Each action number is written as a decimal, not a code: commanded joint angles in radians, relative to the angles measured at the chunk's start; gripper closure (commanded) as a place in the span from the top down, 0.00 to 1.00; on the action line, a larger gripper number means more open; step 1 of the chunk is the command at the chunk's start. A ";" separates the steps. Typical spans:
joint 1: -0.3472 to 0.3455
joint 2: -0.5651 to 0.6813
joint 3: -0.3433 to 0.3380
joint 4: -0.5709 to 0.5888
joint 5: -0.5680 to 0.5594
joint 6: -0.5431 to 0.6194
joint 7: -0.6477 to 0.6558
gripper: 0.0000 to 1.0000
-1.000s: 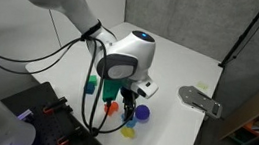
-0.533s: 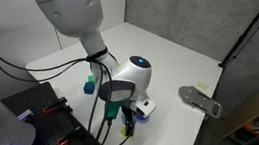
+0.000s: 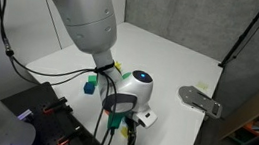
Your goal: Move the yellow toy animal from the table to the bowl
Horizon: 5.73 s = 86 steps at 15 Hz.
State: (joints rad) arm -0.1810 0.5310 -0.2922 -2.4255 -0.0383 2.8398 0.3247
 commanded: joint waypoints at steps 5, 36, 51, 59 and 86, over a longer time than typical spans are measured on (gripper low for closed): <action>0.069 0.088 -0.037 0.058 0.069 0.033 0.009 0.73; 0.220 0.053 -0.132 0.029 0.000 0.034 0.086 1.00; 0.338 0.143 -0.232 0.051 0.063 0.060 0.095 0.18; 0.366 -0.026 -0.262 0.101 0.025 -0.124 0.119 0.16; 0.388 0.132 0.042 0.618 -0.059 -0.427 0.395 0.89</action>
State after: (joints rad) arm 0.2101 0.7023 -0.2430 -1.8224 -0.0652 2.4788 0.7141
